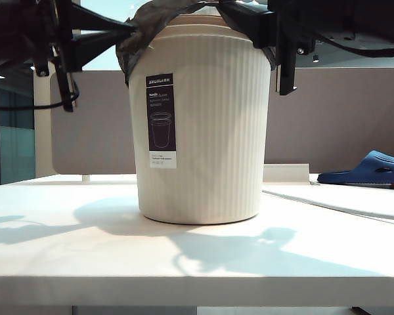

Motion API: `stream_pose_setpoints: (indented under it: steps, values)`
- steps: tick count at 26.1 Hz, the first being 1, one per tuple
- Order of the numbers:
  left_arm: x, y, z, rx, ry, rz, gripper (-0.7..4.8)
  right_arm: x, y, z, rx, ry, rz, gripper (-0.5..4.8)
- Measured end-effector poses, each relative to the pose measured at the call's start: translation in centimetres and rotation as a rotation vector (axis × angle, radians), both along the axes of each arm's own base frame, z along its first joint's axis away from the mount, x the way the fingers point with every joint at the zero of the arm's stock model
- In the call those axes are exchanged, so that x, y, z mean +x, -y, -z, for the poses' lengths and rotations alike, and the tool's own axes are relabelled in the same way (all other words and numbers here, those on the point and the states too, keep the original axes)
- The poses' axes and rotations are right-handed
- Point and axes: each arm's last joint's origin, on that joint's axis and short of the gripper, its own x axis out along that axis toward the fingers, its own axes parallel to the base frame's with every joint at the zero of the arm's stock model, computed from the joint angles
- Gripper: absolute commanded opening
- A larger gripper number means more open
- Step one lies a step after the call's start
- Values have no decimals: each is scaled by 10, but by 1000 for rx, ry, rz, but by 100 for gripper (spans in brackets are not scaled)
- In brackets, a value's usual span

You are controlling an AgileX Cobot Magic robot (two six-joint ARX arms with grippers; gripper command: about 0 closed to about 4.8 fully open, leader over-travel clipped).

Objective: Open the ring lid of the trash can, pull out the black garbage bag inside, and place it on the table.

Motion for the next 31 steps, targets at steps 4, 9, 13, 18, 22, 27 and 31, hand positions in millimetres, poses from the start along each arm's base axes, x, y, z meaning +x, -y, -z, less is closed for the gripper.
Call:
stream_pose_setpoints:
  steps: [4, 9, 13, 18, 22, 27, 31]
  values:
    - [-2, 0, 3, 2, -14, 9, -6, -2, 1, -4, 6, 16, -14, -5]
    - [-5, -1, 0, -11, -41, 46, -6, -1, -1, -15, 23, 56, -45, -5]
    - [-7, 0, 0, -12, -94, 118, -5, 4, -6, -33, 51, 113, -73, -5]
    - [-6, -1, -2, -96, -218, 110, 153, 7, -10, -41, 51, 128, -92, -5]
    - [-8, -2, -8, -171, -254, 121, 155, 8, -11, -37, 12, 106, -100, -5]
    - [-7, -2, -8, -224, -315, 94, 157, 8, -13, -35, -17, 94, -126, -5]
    - [-7, -2, -8, -233, -324, 91, 157, 9, -16, -28, -82, 54, -179, -5]
